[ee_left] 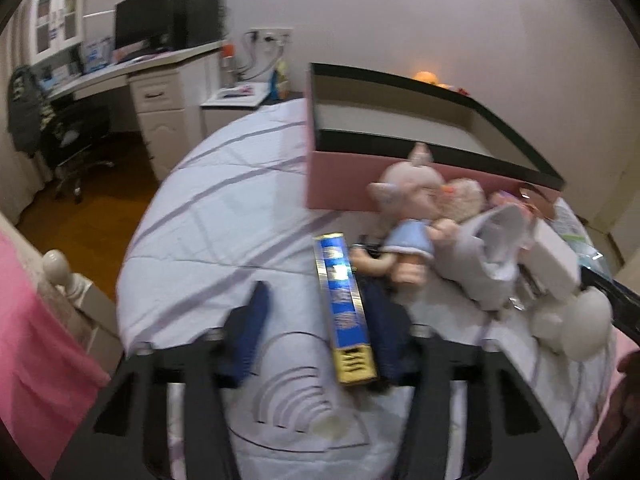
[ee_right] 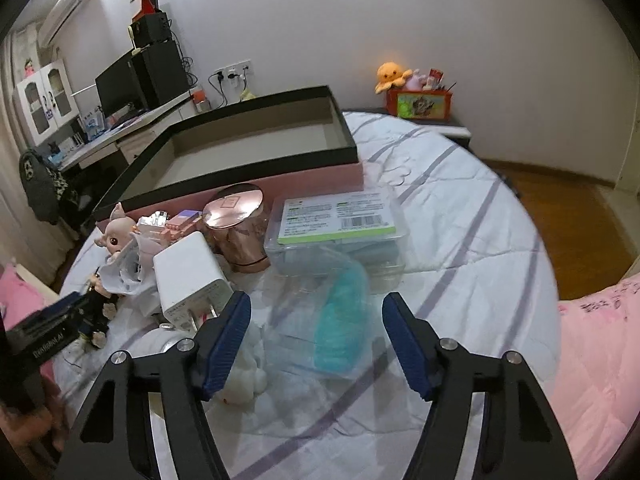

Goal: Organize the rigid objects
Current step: 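Grasp the blue harmonica with the left tool while the right tool grasps the clear cup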

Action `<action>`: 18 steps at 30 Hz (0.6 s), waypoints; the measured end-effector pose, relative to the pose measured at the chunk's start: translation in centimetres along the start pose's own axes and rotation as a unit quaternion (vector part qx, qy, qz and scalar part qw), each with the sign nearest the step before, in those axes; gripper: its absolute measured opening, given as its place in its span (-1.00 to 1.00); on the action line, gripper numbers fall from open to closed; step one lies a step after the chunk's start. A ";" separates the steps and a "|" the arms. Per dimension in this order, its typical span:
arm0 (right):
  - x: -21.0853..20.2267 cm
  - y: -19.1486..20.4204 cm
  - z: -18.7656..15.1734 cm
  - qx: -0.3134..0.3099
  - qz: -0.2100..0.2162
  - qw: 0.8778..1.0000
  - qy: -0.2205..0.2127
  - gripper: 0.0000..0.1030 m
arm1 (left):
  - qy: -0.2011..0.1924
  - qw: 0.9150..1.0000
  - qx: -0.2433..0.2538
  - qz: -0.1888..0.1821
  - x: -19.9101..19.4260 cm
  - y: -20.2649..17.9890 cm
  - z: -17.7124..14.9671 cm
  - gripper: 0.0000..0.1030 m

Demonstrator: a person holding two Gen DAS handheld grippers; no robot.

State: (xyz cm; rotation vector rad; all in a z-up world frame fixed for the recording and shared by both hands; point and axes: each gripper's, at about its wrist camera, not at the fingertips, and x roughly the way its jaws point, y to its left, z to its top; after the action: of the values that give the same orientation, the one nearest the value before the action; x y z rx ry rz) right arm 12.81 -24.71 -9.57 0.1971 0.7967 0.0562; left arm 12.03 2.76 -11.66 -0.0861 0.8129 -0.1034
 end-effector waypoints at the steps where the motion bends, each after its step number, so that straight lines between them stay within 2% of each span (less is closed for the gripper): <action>1: 0.0 0.0 0.1 0.001 0.004 1.000 0.002 0.30 | 0.001 1.000 0.003 -0.013 -0.1 -0.2 0.0 -0.58; 4: -0.1 -0.6 0.0 0.003 0.009 1.000 0.008 0.09 | 0.003 1.000 0.001 -0.027 -0.5 -0.3 -0.2 -0.65; 8: 0.0 -1.5 -0.4 0.014 0.021 1.000 0.013 0.08 | 0.011 1.000 -0.003 -0.029 -0.3 0.2 -0.8 -0.66; 13: 0.9 -0.9 -0.3 0.016 0.035 0.999 0.020 0.07 | 0.004 1.000 0.022 -0.006 0.1 -1.1 -0.6 -0.68; 14: 1.0 -1.0 -0.3 0.017 0.035 0.999 0.021 -0.01 | 0.003 1.000 0.021 -0.008 0.2 -1.0 -0.6 -0.68; 15: 1.1 -1.0 -0.3 0.015 0.037 0.999 0.023 -0.19 | 0.003 1.000 0.018 -0.012 0.0 -0.7 -0.6 -0.69; 18: 1.1 -0.6 -0.8 0.003 0.040 0.999 0.028 -0.26 | 0.002 1.000 0.003 -0.027 -0.5 0.2 -0.9 -0.70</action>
State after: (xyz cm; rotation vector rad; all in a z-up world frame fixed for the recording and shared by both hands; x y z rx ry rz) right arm 12.96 -25.01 -11.01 0.2333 0.8451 0.1351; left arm 11.09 2.98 -11.93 -0.1029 0.8148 -0.1573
